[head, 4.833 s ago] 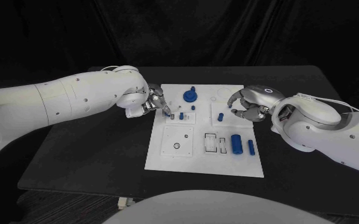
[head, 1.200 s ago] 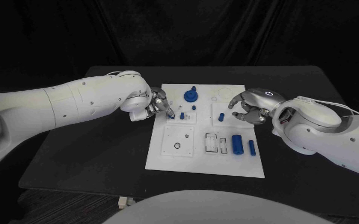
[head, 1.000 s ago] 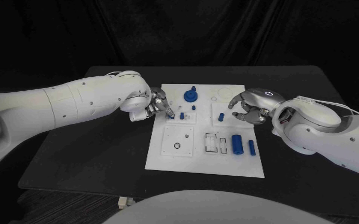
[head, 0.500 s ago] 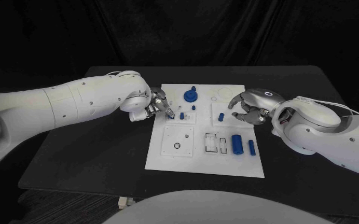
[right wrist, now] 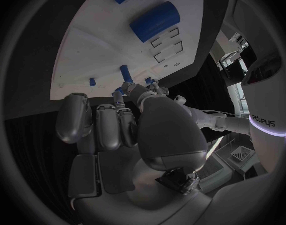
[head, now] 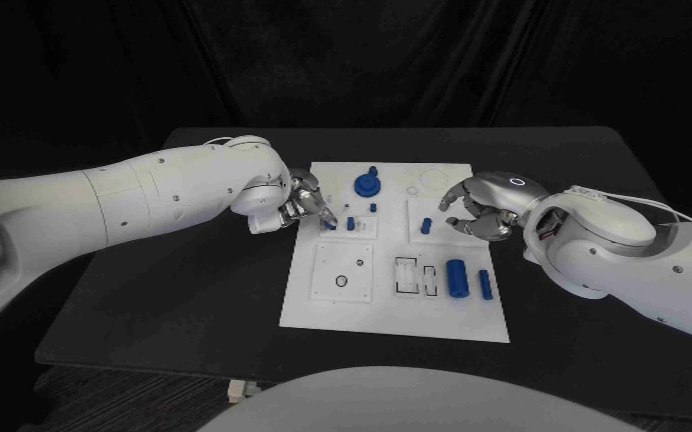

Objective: Assemble the parts on the task board

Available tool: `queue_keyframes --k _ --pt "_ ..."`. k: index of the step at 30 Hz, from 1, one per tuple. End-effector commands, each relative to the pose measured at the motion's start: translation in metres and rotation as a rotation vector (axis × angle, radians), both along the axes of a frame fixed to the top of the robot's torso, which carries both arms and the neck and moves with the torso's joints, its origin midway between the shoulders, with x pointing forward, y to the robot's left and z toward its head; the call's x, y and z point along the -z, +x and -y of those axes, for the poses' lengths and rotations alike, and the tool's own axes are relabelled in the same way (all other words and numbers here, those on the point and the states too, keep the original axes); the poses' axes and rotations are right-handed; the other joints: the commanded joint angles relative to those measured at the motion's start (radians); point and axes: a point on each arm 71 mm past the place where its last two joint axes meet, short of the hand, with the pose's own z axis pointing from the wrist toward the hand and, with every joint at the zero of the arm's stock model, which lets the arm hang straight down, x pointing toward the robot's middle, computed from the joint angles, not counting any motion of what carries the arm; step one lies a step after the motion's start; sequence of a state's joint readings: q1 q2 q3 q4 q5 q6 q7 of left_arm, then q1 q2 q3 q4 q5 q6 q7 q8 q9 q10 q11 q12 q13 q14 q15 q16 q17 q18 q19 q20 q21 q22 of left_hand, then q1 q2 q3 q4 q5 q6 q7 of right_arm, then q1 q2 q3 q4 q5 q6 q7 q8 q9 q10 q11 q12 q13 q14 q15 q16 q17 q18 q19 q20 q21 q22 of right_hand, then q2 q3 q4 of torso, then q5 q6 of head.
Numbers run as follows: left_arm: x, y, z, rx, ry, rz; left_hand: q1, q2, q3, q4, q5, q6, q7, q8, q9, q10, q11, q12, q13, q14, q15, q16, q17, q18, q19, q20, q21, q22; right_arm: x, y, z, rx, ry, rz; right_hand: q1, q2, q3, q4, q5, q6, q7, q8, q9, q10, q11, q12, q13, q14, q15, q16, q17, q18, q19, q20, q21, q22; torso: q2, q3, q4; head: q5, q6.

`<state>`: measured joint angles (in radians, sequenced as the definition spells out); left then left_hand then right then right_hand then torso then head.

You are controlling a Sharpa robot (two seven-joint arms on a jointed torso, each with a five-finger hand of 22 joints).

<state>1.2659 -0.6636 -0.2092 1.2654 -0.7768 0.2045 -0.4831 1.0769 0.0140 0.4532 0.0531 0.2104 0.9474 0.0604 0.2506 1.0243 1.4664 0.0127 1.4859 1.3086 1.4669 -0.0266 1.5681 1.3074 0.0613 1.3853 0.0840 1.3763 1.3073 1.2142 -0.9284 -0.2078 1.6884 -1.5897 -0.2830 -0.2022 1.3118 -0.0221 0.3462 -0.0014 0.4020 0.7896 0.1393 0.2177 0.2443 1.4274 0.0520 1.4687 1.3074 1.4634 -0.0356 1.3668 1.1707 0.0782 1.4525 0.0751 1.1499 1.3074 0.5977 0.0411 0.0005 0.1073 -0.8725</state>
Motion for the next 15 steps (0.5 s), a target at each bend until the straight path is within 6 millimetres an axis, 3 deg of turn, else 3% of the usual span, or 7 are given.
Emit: queue_keyframes --k 1,7,15 --pt "0.0052 -0.0040 0.0030 0.019 0.004 -0.029 -0.023 -0.003 -0.044 0.031 -0.052 0.004 0.016 -0.024 -0.034 0.004 0.002 0.000 0.181 0.104 0.002 0.003 0.263 -0.002 -0.006 0.004 -0.006 0.184 0.0012 -0.0002 0.0007 0.012 -0.008 -0.004 0.000 0.010 0.001 0.006 0.004 0.007 0.002 -0.004 0.000 -0.005 -0.001 -0.007 0.024 0.033 0.008 -0.004 -0.002 0.011 -0.009 0.000 -0.009 0.142 0.000 0.0000 0.0001 -0.001 0.000" --pt "0.0054 -0.0036 0.0027 0.018 0.005 -0.030 -0.069 -0.008 -0.142 0.096 -0.123 0.020 0.026 -0.057 -0.085 0.001 0.011 -0.001 0.179 0.104 0.009 0.003 0.263 -0.001 -0.009 0.010 -0.011 0.183 0.0017 -0.0005 0.0008 0.012 -0.009 -0.006 0.000 0.010 0.001 0.006 0.004 0.007 0.002 -0.004 0.000 -0.006 -0.001 -0.007 0.023 0.033 0.008 -0.005 -0.003 0.011 -0.009 0.000 -0.010 0.141 0.000 0.0001 -0.0002 -0.001 0.000" --pt "0.0056 -0.0030 0.0024 0.016 0.004 -0.027 -0.101 -0.006 -0.203 0.139 -0.153 0.028 0.029 -0.067 -0.103 -0.001 0.015 -0.001 0.179 0.104 0.013 0.003 0.263 0.000 -0.011 0.014 -0.014 0.182 0.0029 -0.0010 0.0008 0.012 -0.009 -0.009 0.000 0.010 0.001 0.006 0.004 0.007 0.002 -0.004 0.000 -0.006 -0.001 -0.007 0.023 0.033 0.008 -0.005 -0.003 0.011 -0.009 0.000 -0.010 0.141 0.000 0.0001 0.0002 -0.001 0.000"
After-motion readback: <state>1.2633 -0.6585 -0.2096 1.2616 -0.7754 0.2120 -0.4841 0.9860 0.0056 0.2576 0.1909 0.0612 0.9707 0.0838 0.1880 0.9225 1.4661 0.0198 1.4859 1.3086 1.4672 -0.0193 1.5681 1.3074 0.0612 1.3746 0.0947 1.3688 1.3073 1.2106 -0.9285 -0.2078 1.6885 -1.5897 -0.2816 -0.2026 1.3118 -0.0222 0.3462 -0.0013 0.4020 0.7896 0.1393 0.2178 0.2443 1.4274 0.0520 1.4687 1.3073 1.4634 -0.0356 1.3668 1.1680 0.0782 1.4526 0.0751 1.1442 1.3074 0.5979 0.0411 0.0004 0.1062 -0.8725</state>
